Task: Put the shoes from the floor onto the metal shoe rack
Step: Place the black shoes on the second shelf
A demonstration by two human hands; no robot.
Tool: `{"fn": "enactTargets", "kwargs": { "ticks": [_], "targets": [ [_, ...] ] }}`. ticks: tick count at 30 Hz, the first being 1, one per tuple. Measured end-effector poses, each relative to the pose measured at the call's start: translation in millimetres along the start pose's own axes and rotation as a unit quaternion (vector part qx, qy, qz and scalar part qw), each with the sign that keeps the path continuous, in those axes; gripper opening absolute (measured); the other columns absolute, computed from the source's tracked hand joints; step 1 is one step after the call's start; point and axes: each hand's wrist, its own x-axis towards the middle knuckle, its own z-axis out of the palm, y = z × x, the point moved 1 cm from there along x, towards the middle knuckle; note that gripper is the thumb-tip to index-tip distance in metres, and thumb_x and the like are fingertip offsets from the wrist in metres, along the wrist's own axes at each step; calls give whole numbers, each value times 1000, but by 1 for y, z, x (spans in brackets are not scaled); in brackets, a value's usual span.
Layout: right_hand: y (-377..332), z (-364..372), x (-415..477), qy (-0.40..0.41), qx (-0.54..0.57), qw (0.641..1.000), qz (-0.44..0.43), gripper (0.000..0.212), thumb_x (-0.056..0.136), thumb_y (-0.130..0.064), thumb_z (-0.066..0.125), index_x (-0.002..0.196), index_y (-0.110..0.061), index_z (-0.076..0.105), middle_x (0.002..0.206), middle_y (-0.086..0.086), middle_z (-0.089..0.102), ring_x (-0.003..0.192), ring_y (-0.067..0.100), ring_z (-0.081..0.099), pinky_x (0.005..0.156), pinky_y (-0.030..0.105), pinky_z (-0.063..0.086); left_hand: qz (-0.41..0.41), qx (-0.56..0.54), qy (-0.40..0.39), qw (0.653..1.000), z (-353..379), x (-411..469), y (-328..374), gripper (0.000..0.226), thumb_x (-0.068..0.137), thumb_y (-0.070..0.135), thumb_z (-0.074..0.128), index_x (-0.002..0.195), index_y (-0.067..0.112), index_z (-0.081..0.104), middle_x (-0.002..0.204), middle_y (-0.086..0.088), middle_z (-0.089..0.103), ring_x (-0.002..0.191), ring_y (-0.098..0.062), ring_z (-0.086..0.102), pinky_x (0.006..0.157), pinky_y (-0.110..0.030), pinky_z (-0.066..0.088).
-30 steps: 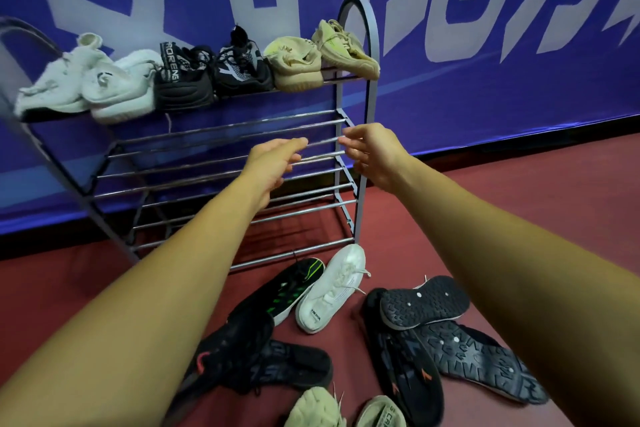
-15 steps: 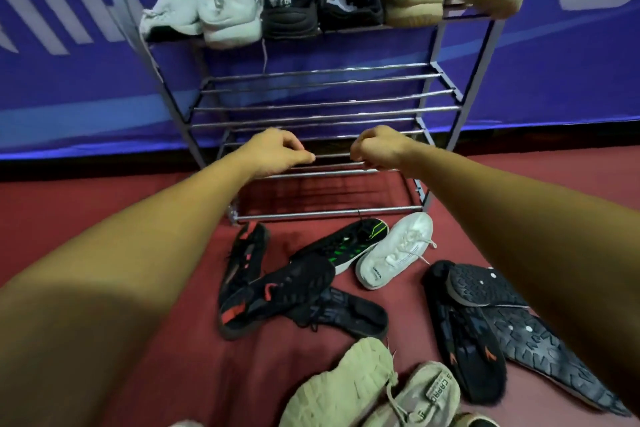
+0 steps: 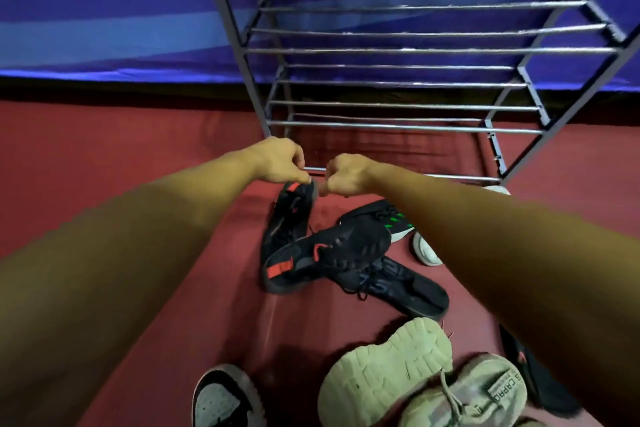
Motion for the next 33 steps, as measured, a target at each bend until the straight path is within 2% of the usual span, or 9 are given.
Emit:
{"fn": "enactTargets", "kwargs": {
  "ticks": [3,5,10,15,20,22,26,29,33],
  "targets": [
    [1,21,19,-29,-71,997,-7,40,90,-41,63,114,-9,68,118,13,67,108,31,61,76,29,43,14,50,-67,996,34,14,-12,31,84,41,73,106,20,67,94,0,65,98,-24,64,79,-26,45],
    [5,36,31,-70,-117,991,-10,36,93,-39,61,116,-12,66,121,13,65,106,31,59,74,27,38,16,59,-108,992,57,21,-22,34,85,39,72,111,17,66,92,-1,65,101,-25,64,81,-27,47],
    [5,65,68,-135,-176,975,-31,18,86,-41,67,93,-25,62,105,8,69,85,25,56,71,28,41,12,51,-145,988,96,34,-45,42,84,41,73,117,17,64,110,-5,65,101,-27,60,86,-33,50],
    [2,90,95,-204,-213,954,-49,36,83,-40,72,111,-18,69,106,4,66,90,24,57,74,30,43,8,43,-168,985,117,37,-64,46,84,43,73,120,15,64,112,-6,65,103,-27,60,83,-31,48],
    [-7,100,104,-268,-228,934,-59,46,87,-35,72,126,-13,65,125,6,63,105,25,59,78,30,43,11,67,-228,971,141,23,-70,48,87,42,70,124,13,62,117,-9,66,106,-29,61,87,-35,52],
    [-7,108,103,-256,-274,925,-67,43,90,-36,67,127,-13,64,126,9,64,104,27,58,78,30,42,19,88,-234,968,147,19,-68,43,88,38,67,122,13,62,114,-10,67,103,-29,62,85,-37,53],
    [-15,106,89,-222,-298,923,-97,34,90,-32,65,117,-12,67,110,9,65,89,26,53,74,31,42,21,98,-239,966,142,18,-65,39,87,33,69,119,11,64,113,-9,66,101,-29,62,84,-38,52],
    [-15,91,80,-206,-289,930,-94,33,89,-31,65,116,-13,71,111,9,67,91,27,56,73,31,43,18,73,-228,971,126,16,-62,40,85,32,72,121,15,64,105,-3,62,95,-23,57,81,-31,48],
    [-2,64,58,-137,-234,960,-68,29,86,-36,66,106,-16,74,106,6,70,101,28,64,84,34,54,10,16,-161,987,104,17,-54,31,84,25,71,114,23,65,95,3,55,87,-18,51,72,-24,39]
  ]
}}
